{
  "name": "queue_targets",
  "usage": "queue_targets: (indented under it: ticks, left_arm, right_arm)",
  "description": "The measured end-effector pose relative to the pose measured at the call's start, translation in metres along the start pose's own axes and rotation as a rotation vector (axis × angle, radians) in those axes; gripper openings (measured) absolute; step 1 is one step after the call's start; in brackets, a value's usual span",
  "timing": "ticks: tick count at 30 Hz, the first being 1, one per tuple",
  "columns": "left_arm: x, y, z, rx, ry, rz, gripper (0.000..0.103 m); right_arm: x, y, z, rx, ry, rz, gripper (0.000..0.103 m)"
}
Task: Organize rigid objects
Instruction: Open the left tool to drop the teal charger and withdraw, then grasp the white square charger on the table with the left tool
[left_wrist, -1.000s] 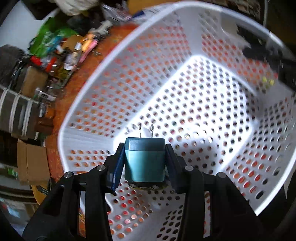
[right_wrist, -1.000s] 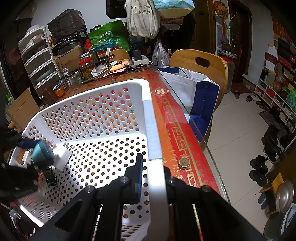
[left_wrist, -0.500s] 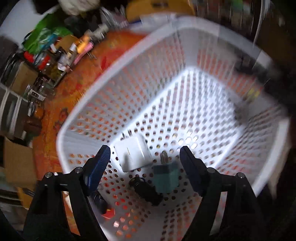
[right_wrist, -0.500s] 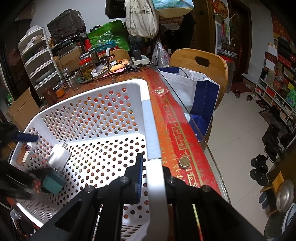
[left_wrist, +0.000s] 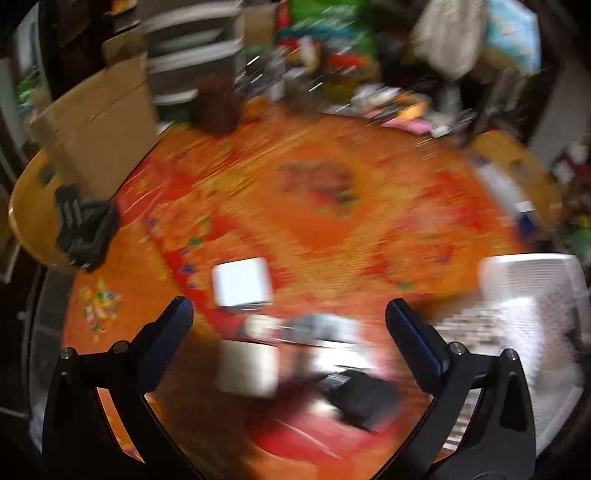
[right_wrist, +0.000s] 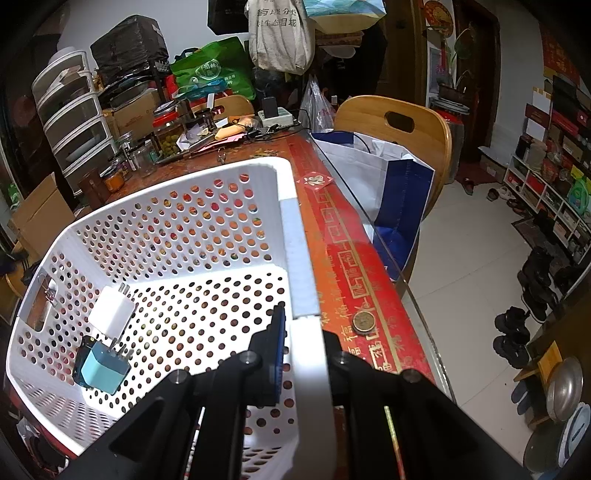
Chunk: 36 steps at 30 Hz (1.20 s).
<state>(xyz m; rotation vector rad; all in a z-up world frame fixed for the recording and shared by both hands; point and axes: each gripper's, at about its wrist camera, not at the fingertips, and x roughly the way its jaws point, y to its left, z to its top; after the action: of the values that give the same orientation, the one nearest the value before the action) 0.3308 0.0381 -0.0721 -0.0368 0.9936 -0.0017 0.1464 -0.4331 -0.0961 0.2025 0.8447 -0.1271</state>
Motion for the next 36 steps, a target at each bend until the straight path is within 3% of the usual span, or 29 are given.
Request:
queue_targets:
  ticks: [2, 5, 9, 12, 18, 22, 36]
  left_arm:
    - [0.028, 0.012, -0.002, -0.022, 0.025, 0.038, 0.103]
    - [0.056, 0.029, -0.002, -0.084, 0.037, 0.010, 0.103]
    - [0.090, 0.028, 0.001, -0.083, 0.060, 0.055, 0.103]
    - [0.111, 0.031, 0.001, -0.105, 0.082, 0.036, 0.097]
    - [0.127, 0.030, -0.001, -0.107, 0.097, 0.054, 0.074]
    - [0.122, 0.025, -0.002, -0.089, 0.075, 0.061, 0.043]
    - [0.095, 0.018, -0.011, -0.043, -0.054, 0.205, 0.043]
  right_arm:
    - [0.000, 0.000, 0.000, -0.003, 0.002, 0.000, 0.008]
    - [0.001, 0.000, 0.001, -0.007, 0.004, -0.006, 0.008]
    - [0.000, 0.001, 0.001, -0.010, 0.004, -0.012, 0.008]
    - [0.000, 0.001, 0.000, -0.011, 0.003, -0.016, 0.008]
    - [0.000, 0.002, 0.001, -0.012, 0.001, -0.025, 0.008]
    - [-0.001, 0.002, 0.001, -0.012, 0.000, -0.026, 0.008]
    - [-0.001, 0.002, 0.001, -0.013, 0.001, -0.025, 0.008]
